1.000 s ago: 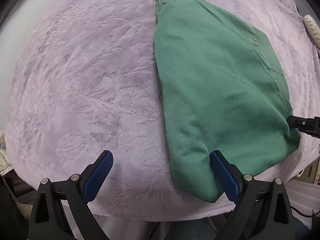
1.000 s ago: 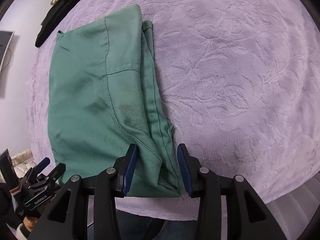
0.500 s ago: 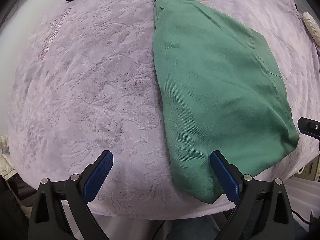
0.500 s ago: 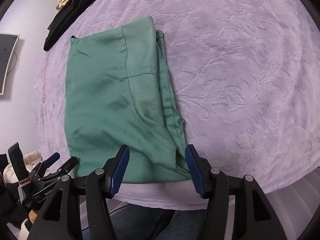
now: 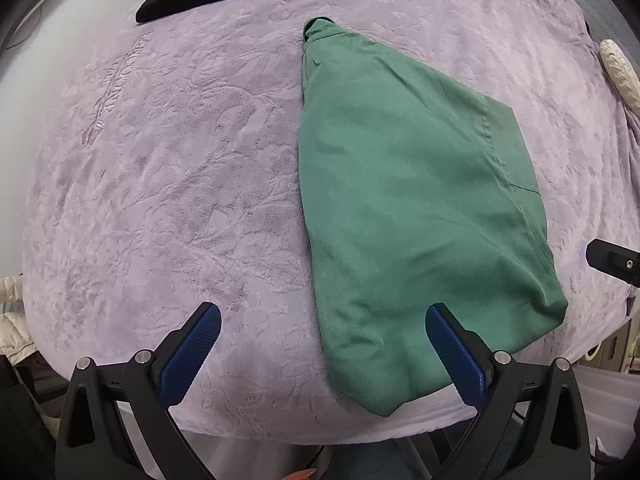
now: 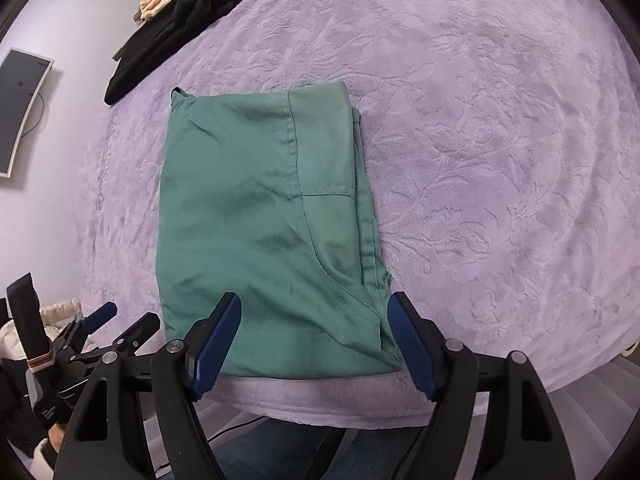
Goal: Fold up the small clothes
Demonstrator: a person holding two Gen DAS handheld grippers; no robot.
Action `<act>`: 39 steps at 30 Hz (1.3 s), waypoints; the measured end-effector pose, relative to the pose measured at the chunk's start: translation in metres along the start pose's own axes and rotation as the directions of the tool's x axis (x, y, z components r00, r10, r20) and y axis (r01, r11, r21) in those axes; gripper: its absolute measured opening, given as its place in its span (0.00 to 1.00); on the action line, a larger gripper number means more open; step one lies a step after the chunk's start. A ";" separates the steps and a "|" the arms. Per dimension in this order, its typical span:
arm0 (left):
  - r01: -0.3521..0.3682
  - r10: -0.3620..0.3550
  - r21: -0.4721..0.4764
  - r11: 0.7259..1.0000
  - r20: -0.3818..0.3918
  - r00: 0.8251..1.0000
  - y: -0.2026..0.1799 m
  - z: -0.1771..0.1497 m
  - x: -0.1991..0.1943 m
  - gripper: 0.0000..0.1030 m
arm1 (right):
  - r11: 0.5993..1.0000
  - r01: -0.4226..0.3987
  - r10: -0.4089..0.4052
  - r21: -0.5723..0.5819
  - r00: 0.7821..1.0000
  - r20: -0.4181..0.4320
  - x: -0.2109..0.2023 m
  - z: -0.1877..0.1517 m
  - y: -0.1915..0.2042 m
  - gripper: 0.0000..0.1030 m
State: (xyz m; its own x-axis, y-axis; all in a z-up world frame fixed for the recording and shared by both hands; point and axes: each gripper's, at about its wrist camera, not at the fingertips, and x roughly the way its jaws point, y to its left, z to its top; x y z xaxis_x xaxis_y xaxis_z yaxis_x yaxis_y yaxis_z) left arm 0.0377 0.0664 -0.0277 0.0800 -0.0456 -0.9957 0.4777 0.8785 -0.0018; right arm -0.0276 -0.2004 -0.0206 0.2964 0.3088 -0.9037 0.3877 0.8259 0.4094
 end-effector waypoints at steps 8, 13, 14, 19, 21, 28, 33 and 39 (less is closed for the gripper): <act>-0.029 0.029 0.000 1.000 0.091 0.995 -0.007 0.015 -0.033 0.99 | 0.989 0.110 -0.102 -0.094 0.991 0.089 -0.026 0.005 0.028 0.85; -0.017 0.019 -0.028 0.999 0.092 0.996 -0.010 0.023 -0.043 0.99 | 0.979 0.147 -0.126 -0.139 0.980 0.155 -0.039 0.006 0.043 0.86; -0.017 0.020 -0.035 0.999 0.093 0.995 -0.010 0.023 -0.044 0.99 | 0.979 0.153 -0.129 -0.135 0.977 0.171 -0.041 0.005 0.046 0.86; -0.023 0.029 -0.052 0.998 0.113 0.993 -0.013 0.023 -0.052 0.99 | 0.976 0.184 -0.160 -0.115 0.968 0.194 -0.046 0.005 0.050 0.86; -0.022 0.028 -0.057 0.998 0.114 0.993 -0.014 0.022 -0.053 0.99 | 0.974 0.196 -0.174 -0.113 0.968 0.180 -0.045 0.005 0.052 0.86; -0.020 0.026 -0.056 0.998 0.112 0.993 -0.013 0.022 -0.054 0.99 | 0.969 0.222 -0.202 -0.112 0.965 0.167 -0.043 0.004 0.056 0.86; -0.018 0.024 -0.053 0.998 0.116 0.993 -0.018 0.021 -0.055 0.99 | 0.975 0.204 -0.185 -0.091 0.966 0.179 -0.043 0.003 0.058 0.86; -0.018 0.023 -0.047 0.999 0.114 0.993 -0.022 0.021 -0.055 0.99 | 0.965 0.251 -0.234 -0.076 0.955 0.181 -0.038 0.003 0.059 0.86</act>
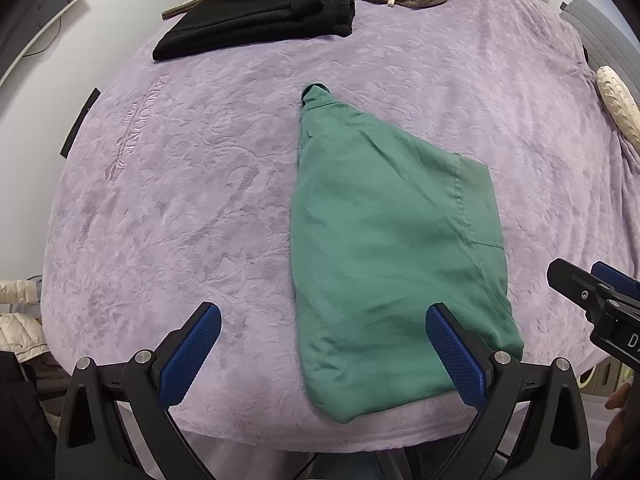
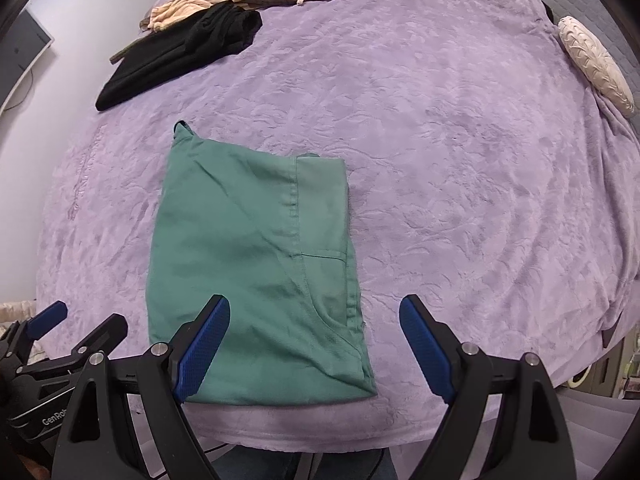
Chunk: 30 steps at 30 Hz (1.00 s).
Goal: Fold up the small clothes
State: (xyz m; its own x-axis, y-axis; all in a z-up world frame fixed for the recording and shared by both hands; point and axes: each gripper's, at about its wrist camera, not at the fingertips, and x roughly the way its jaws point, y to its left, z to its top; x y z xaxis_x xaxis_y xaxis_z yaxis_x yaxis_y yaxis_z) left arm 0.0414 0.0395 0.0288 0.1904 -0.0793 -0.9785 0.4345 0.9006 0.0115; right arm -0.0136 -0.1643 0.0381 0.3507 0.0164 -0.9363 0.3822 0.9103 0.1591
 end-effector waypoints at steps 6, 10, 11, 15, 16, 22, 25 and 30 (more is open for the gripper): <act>0.002 -0.002 -0.003 1.000 -0.003 1.000 0.001 0.001 0.001 0.99 | 0.999 0.030 -0.030 -0.037 0.999 -0.014 0.002 0.002 0.008 0.86; 0.002 -0.002 -0.002 1.000 -0.002 1.000 0.002 0.001 0.001 0.99 | 0.999 0.026 -0.026 -0.023 1.000 -0.003 0.000 0.002 0.006 0.86; 0.002 -0.002 -0.002 1.000 -0.003 1.000 0.001 0.001 0.001 0.99 | 1.000 0.024 -0.024 -0.020 1.000 -0.005 -0.001 0.002 0.007 0.86; 0.005 -0.005 -0.002 1.000 -0.006 1.000 0.001 0.001 0.002 0.99 | 1.000 0.006 -0.006 -0.018 1.000 -0.005 -0.002 0.002 0.009 0.86; 0.005 -0.005 0.000 1.000 -0.007 1.000 0.001 0.001 0.002 0.99 | 1.000 -0.001 0.000 -0.019 1.000 -0.005 -0.002 0.001 0.010 0.86; 0.007 -0.007 0.001 1.000 -0.007 1.000 -0.001 0.001 0.003 0.99 | 1.000 -0.004 0.004 -0.007 0.999 -0.039 0.005 -0.001 0.009 0.86; 0.006 -0.006 -0.001 1.000 -0.010 1.000 -0.001 0.001 0.003 0.99 | 1.000 -0.008 0.008 -0.006 0.999 -0.038 0.005 -0.001 0.008 0.86; 0.007 -0.006 0.003 1.000 -0.010 1.000 -0.001 0.001 0.003 0.99 | 1.000 -0.007 0.007 -0.013 1.000 -0.027 0.003 -0.001 0.009 0.86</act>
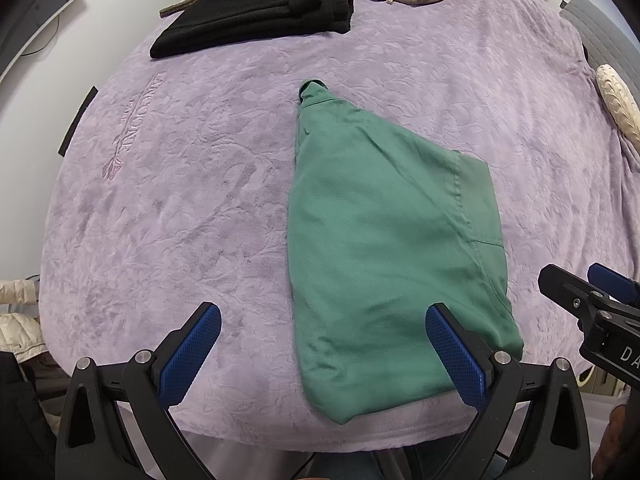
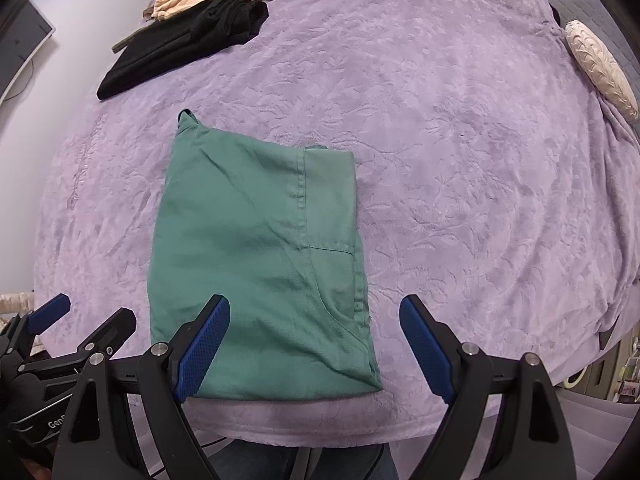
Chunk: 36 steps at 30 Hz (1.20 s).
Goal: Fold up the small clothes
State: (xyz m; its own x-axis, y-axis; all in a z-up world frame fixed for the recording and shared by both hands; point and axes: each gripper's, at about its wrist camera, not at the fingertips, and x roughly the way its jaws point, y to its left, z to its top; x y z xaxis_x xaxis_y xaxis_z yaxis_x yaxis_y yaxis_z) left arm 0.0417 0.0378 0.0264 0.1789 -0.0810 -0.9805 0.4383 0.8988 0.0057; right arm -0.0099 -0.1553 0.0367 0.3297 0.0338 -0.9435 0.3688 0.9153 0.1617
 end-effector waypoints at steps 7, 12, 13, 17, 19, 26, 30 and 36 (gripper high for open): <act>0.000 0.000 0.000 1.000 0.002 1.000 0.000 0.000 0.000 0.99 | 1.000 0.001 -0.001 -0.005 1.000 0.000 0.000 0.002 -0.001 0.86; 0.000 0.000 0.000 1.000 0.002 1.000 -0.001 0.001 -0.001 0.99 | 1.000 0.002 -0.002 -0.003 1.000 0.000 -0.001 0.003 -0.001 0.86; 0.000 0.000 0.000 1.000 0.003 1.000 -0.001 0.001 -0.001 0.99 | 1.000 0.003 -0.003 -0.002 1.000 0.001 -0.001 0.002 -0.001 0.86; -0.002 0.002 -0.003 1.000 0.001 1.000 0.000 0.001 0.000 0.99 | 1.000 0.004 -0.004 -0.002 1.000 0.001 -0.001 0.002 -0.001 0.86; -0.002 0.002 -0.003 1.000 0.001 1.000 -0.001 0.001 -0.001 0.99 | 1.000 0.006 -0.006 -0.003 1.000 0.001 -0.001 0.002 -0.001 0.86; 0.000 0.000 -0.001 1.000 0.003 1.000 0.000 0.002 -0.001 0.99 | 1.000 0.007 -0.007 0.002 1.000 -0.001 -0.001 0.003 0.000 0.86; 0.001 -0.001 -0.002 1.000 0.005 1.000 0.000 0.001 -0.002 0.99 | 1.000 0.007 -0.007 0.006 1.000 -0.002 -0.001 0.001 0.001 0.86; 0.001 -0.001 -0.003 1.000 0.005 1.000 -0.001 0.001 -0.002 0.99 | 1.000 0.007 -0.007 0.005 1.000 -0.002 0.000 0.001 0.000 0.86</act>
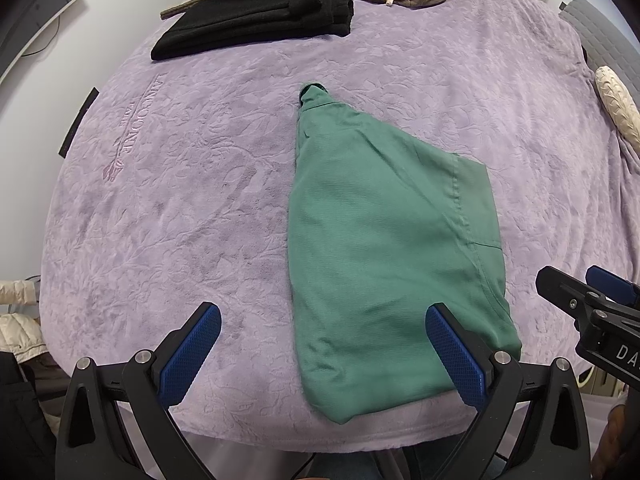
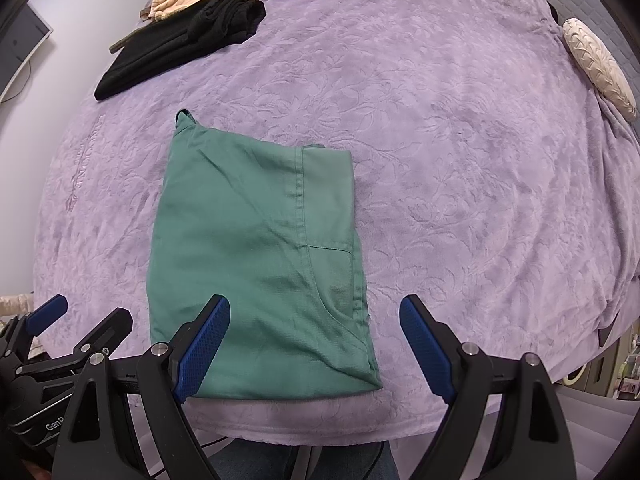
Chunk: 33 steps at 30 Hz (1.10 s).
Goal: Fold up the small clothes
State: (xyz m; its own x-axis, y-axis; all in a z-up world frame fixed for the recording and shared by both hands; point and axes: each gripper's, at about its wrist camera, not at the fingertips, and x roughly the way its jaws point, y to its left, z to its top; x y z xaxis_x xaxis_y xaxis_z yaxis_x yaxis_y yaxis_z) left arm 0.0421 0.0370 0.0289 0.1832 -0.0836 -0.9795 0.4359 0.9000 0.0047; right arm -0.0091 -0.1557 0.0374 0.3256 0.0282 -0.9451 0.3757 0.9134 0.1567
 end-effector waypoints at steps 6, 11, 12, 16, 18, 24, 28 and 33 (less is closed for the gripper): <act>0.000 0.000 -0.001 1.000 0.000 1.000 0.000 0.000 -0.001 0.99 | 1.000 0.000 0.000 0.001 1.000 -0.001 0.000 -0.002 0.000 0.86; 0.000 0.000 0.006 1.000 0.002 1.000 -0.001 -0.001 -0.001 0.99 | 1.000 -0.001 0.001 0.001 1.000 -0.002 0.000 -0.001 -0.001 0.86; 0.000 0.000 0.006 1.000 0.002 1.000 -0.001 -0.001 -0.001 0.99 | 1.000 -0.002 0.002 0.001 1.000 -0.002 0.000 -0.001 -0.001 0.86; 0.000 0.000 0.005 1.000 0.003 1.000 -0.002 -0.001 -0.001 0.99 | 1.000 -0.001 0.001 -0.001 1.000 -0.001 0.000 0.000 -0.002 0.86; -0.003 0.003 0.006 1.000 0.005 1.000 -0.001 -0.001 -0.001 0.99 | 1.000 -0.002 0.002 0.002 1.000 -0.001 0.001 -0.002 -0.002 0.86; -0.015 0.015 -0.001 1.000 0.014 1.000 0.000 -0.001 -0.005 0.99 | 1.000 -0.001 0.001 0.003 1.000 -0.005 0.001 -0.004 -0.002 0.86; -0.020 0.020 -0.011 1.000 0.009 1.000 0.002 -0.001 -0.003 0.99 | 1.000 -0.001 0.001 0.008 1.000 -0.006 0.001 -0.008 0.000 0.86; -0.025 0.025 -0.006 1.000 0.040 0.999 -0.001 -0.003 -0.008 0.99 | 1.000 -0.004 0.004 0.012 1.000 -0.008 0.002 -0.006 -0.001 0.86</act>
State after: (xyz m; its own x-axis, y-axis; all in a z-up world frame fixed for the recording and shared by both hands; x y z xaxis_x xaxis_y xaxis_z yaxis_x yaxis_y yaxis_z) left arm 0.0380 0.0381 0.0359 0.2289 -0.0778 -0.9703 0.4258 0.9044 0.0280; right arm -0.0139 -0.1547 0.0340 0.3196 0.0349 -0.9469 0.3846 0.9085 0.1633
